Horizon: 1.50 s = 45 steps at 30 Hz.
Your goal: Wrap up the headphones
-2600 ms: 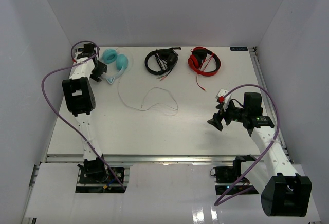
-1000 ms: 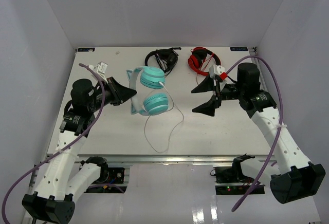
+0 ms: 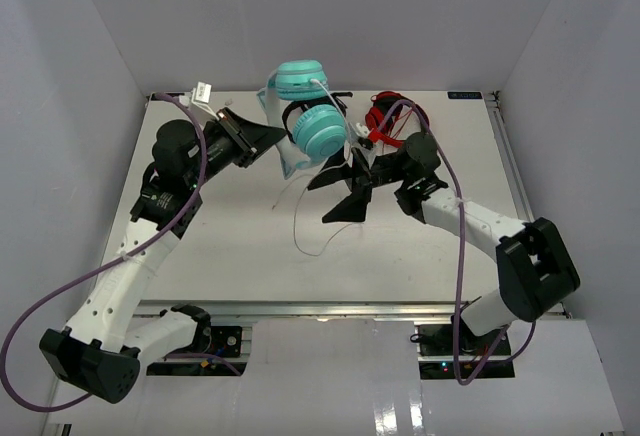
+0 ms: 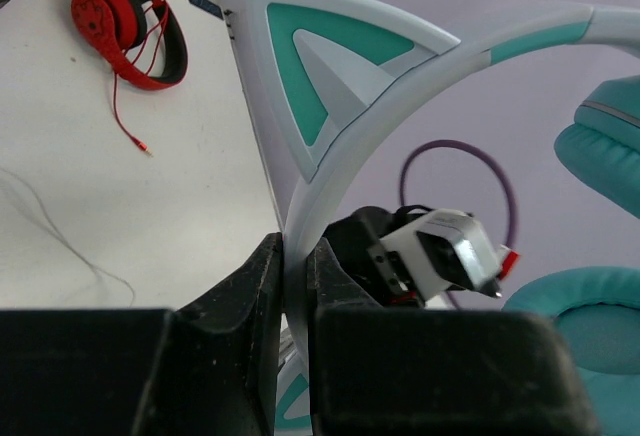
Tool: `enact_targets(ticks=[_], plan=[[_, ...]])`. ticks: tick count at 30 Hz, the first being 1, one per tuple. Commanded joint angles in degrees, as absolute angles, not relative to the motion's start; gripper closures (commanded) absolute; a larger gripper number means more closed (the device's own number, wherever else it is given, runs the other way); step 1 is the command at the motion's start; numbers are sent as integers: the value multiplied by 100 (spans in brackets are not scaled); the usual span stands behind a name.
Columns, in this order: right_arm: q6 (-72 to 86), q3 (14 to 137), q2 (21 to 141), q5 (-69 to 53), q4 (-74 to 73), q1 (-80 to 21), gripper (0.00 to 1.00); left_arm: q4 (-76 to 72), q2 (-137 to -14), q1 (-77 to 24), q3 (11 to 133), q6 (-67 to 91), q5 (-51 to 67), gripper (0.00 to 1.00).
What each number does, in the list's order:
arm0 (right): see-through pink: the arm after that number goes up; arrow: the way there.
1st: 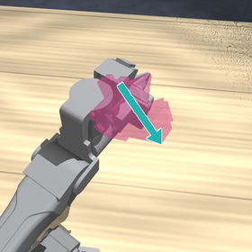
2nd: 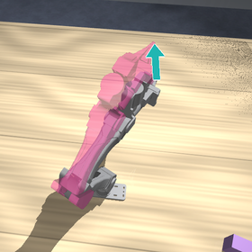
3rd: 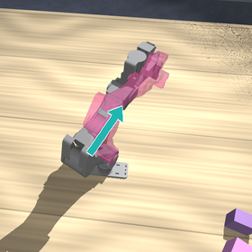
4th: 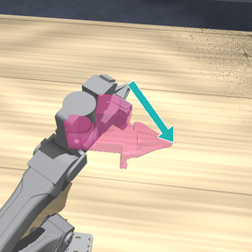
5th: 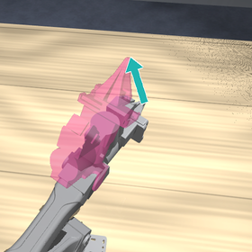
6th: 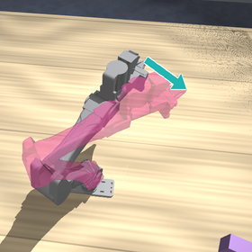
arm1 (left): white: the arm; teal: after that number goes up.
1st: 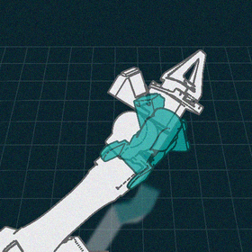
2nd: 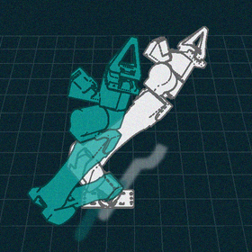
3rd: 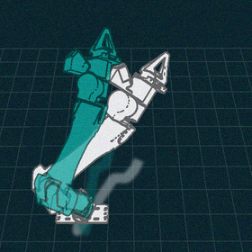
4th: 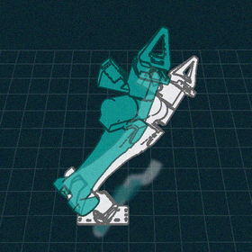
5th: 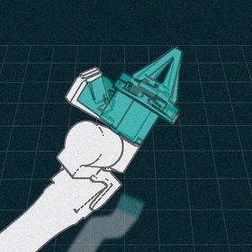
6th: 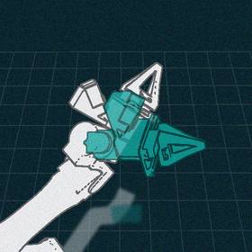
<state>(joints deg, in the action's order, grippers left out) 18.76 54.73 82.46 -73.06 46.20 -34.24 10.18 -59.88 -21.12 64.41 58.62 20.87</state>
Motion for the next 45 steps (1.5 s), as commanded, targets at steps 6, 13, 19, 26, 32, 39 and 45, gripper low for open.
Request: enact_targets(ticks=[6, 13, 19, 26, 32, 39, 45], plan=[[4922, 5178, 8710, -6573, 8452, -4116, 4, 602, -5958, -2136, 7170, 6445, 1568, 100], [4389, 4863, 8789, -6168, 8030, -4236, 1, 486, -6026, -2136, 7257, 6606, 1570, 100], [374, 5143, 7965, -6131, 3412, -4232, 4, 917, -5892, -2136, 7490, 6199, 1291, 100], [-836, 5215, 7442, -5097, 1809, -3867, 2, 1047, -5675, -2136, 7168, 6012, 1092, 100], [326, 5299, 7797, -5042, 2743, -3867, 7, 1125, -5590, -2136, 7146, 5906, 1055, 100], [2254, 4889, 8491, -5162, 5215, -4052, 10, 1089, -5673, -2128, 7176, 6017, 1151, 100], [3131, 5303, 9169, -5147, 6067, -4668, 10, 1076, -5644, -2136, 7146, 6081, 1187, 100]])
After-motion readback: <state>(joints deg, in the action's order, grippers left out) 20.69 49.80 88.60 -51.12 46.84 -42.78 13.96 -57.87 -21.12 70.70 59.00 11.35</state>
